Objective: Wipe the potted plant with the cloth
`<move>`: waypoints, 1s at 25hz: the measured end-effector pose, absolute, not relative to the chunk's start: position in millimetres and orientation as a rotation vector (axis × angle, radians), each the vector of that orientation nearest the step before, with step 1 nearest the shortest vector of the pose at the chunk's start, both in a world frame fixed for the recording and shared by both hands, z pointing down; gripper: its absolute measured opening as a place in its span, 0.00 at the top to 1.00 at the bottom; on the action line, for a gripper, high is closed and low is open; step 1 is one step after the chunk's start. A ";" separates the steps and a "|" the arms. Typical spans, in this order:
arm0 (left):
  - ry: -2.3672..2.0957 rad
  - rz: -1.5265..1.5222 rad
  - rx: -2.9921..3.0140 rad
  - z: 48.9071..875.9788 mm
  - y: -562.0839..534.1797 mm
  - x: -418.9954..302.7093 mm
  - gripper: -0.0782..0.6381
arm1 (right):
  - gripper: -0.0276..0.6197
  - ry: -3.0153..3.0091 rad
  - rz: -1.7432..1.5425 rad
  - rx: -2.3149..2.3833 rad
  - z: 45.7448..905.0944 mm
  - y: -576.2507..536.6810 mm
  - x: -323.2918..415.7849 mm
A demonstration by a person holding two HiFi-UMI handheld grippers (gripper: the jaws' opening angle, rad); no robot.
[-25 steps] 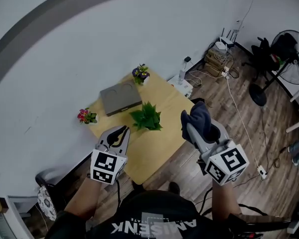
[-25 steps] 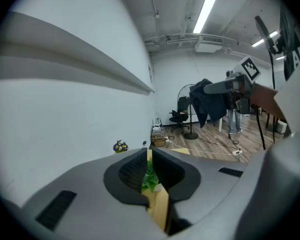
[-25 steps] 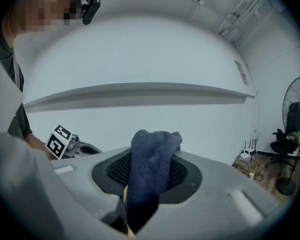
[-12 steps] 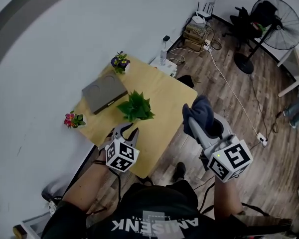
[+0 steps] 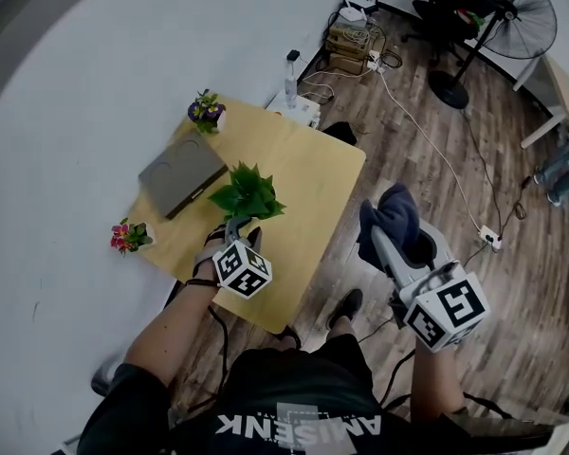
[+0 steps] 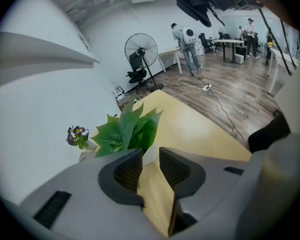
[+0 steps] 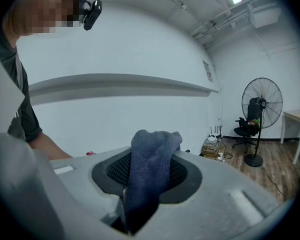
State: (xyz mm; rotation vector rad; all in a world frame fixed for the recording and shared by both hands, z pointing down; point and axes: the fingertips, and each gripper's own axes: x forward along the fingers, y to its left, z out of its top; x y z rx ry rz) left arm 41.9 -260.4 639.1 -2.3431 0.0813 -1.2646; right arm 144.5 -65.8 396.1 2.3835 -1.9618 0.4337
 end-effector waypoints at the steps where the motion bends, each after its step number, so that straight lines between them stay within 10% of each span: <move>1: 0.072 -1.264 -2.319 643.0 -264.4 42.6 0.74 | 0.76 -1.951 0.438 2.395 398.9 -64.6 144.6; 25: -0.111 -1.271 -1.957 683.2 -287.0 57.5 0.77 | 0.76 -1.901 0.542 2.486 438.6 -52.0 133.5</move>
